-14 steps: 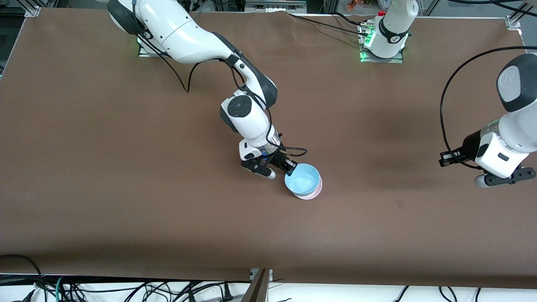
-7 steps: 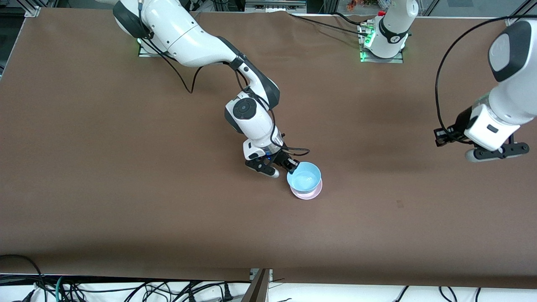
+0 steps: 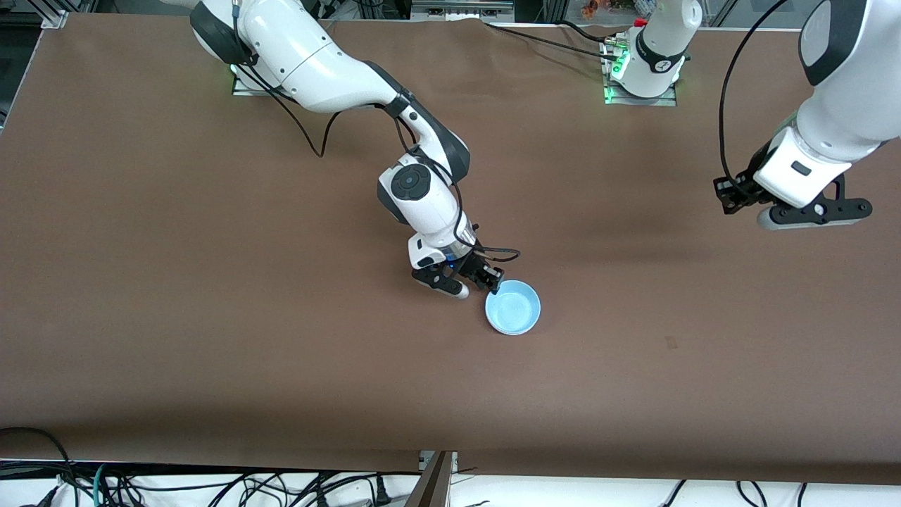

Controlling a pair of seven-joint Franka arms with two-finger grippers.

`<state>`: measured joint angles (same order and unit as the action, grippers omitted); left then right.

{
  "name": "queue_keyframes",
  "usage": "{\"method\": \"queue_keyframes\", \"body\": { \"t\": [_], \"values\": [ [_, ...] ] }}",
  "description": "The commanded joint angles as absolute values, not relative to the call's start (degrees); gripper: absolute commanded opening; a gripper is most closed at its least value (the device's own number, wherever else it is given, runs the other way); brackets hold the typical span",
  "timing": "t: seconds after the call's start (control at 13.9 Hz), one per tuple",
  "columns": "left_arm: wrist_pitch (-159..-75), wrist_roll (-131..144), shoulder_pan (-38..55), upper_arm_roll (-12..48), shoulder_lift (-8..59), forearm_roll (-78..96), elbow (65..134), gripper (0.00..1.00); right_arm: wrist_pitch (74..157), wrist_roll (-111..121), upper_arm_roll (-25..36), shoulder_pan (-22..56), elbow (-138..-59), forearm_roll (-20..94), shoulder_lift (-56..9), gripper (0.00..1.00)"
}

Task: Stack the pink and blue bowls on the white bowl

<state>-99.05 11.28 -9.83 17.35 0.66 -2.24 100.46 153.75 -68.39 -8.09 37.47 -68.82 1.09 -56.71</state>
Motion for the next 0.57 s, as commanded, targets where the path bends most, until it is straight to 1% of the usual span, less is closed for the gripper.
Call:
{"method": "queue_keyframes", "body": {
  "t": [0.0,0.14,0.29,0.5],
  "values": [
    [-96.1,5.4,-10.5,17.4,-3.1,-3.3,101.8,0.0,153.0,-69.3,-7.6,38.1,-66.5,-0.1,-57.4,1.0],
    [-94.8,4.9,-10.5,17.3,-4.6,-2.8,101.9,0.0,147.3,-68.2,-5.8,37.8,-66.5,-0.1,-56.4,1.0],
    [-93.7,4.7,-10.5,17.3,-6.0,-2.5,102.0,0.0,141.5,-63.6,-3.9,37.5,-66.5,-0.1,-53.3,1.0],
    [-91.5,0.7,-10.7,17.1,-7.1,-1.1,102.0,0.0,127.3,-46.9,-3.4,34.0,-66.5,-0.1,-48.7,1.0]
  ]
}}
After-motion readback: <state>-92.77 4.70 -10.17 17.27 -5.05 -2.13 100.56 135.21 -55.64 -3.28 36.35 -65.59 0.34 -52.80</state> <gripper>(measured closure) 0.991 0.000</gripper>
